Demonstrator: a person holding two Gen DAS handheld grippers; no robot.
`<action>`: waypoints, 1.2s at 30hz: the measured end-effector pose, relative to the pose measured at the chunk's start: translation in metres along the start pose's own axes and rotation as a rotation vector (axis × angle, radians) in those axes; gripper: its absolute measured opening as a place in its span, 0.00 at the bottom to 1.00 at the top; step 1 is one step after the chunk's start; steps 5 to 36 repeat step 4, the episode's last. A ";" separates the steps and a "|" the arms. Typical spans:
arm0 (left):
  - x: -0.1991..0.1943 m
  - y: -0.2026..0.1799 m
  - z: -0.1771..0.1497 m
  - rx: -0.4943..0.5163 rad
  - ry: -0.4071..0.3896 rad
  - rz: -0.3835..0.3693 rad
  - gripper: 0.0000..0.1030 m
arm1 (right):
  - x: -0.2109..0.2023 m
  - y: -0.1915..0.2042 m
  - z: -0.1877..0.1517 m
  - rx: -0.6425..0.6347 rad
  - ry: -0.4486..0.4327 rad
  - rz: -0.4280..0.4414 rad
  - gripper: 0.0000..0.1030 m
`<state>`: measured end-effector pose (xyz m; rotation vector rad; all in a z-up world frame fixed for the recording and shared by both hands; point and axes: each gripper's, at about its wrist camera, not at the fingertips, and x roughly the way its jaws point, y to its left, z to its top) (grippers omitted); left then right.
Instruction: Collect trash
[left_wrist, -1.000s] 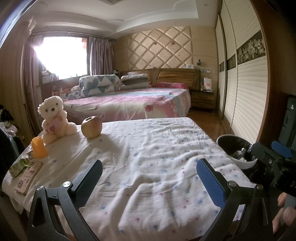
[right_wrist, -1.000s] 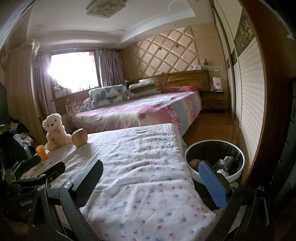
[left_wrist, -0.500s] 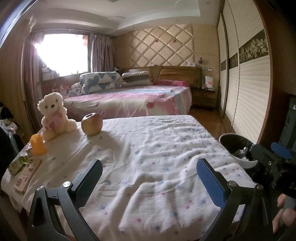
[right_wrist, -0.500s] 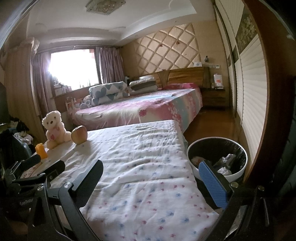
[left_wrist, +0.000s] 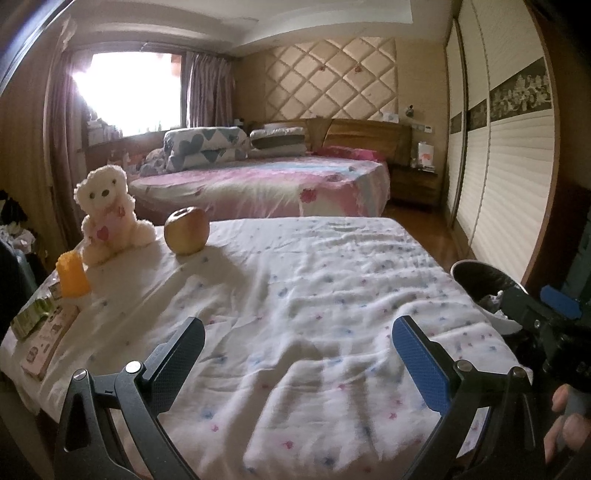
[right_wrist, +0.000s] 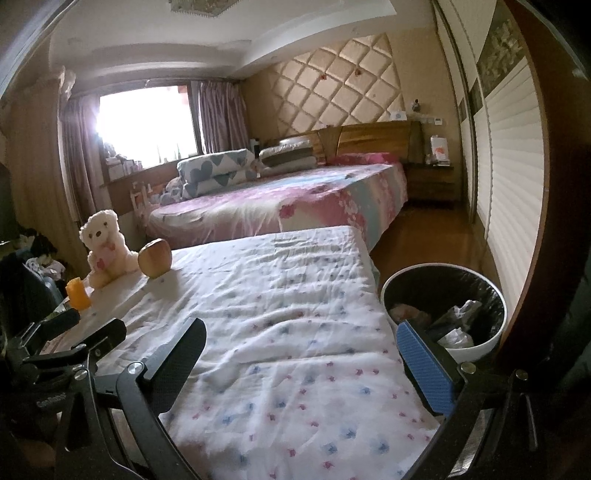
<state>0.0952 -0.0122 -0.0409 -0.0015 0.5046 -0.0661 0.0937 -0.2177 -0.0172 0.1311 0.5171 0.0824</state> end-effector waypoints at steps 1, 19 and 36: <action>0.004 0.002 0.001 -0.006 0.009 0.002 1.00 | 0.003 0.000 0.000 0.001 0.008 0.001 1.00; 0.014 0.007 0.003 -0.020 0.030 0.005 1.00 | 0.015 0.001 0.001 0.008 0.032 -0.001 1.00; 0.014 0.007 0.003 -0.020 0.030 0.005 1.00 | 0.015 0.001 0.001 0.008 0.032 -0.001 1.00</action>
